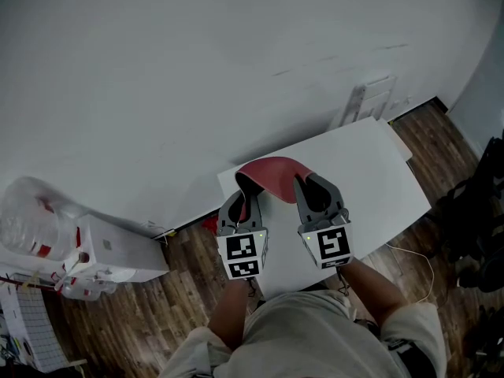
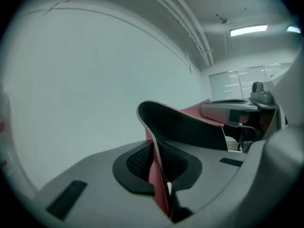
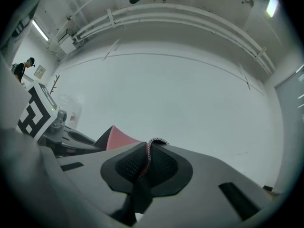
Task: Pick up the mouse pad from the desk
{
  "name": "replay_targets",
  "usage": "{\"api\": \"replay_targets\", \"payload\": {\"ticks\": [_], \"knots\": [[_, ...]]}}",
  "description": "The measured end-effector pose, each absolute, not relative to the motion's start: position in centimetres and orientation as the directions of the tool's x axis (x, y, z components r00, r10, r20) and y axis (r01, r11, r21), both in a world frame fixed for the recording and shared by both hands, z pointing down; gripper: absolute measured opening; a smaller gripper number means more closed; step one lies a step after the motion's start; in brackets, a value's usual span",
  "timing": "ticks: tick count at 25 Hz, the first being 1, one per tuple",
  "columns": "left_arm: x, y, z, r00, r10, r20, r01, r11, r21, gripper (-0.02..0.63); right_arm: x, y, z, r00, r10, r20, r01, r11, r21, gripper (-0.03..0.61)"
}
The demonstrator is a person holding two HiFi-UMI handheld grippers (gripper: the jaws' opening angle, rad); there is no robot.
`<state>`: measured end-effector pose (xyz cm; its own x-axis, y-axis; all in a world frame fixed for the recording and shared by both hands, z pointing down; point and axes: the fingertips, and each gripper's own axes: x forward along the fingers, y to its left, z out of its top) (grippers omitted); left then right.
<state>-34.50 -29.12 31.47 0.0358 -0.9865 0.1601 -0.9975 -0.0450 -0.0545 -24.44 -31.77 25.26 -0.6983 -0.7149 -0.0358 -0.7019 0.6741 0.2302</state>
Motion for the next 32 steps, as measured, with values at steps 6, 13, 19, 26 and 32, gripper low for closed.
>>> {"api": "replay_targets", "payload": {"ticks": [6,13,19,26,32], "knots": [[-33.8,-28.8,27.7,0.043,-0.997,0.066,-0.996,-0.048,-0.075,0.026,-24.2,-31.8,23.1,-0.676,-0.734,-0.069,-0.727,0.649,0.225,0.057],[-32.9,-28.6,26.6,0.061,-0.997,0.043,-0.994,-0.065,-0.093,0.026,-23.4,-31.4,21.6,-0.662,-0.741,-0.113,-0.743,0.629,0.231,0.052],[-32.1,-28.3,26.2,0.086,-0.996,0.025,-0.994,-0.087,-0.060,0.026,-23.1,-30.8,21.3,-0.658,-0.748,-0.091,-0.741,0.620,0.260,0.052],[-31.8,-27.8,25.8,0.093,-0.996,0.019,-0.993,-0.094,-0.068,0.026,-22.7,-30.2,20.9,-0.643,-0.758,-0.108,-0.754,0.603,0.260,0.052],[-32.2,-27.4,25.3,0.080,-0.997,-0.004,-0.994,-0.080,-0.068,0.026,-23.1,-29.7,20.6,-0.644,-0.756,-0.117,-0.754,0.602,0.261,0.052]]}}
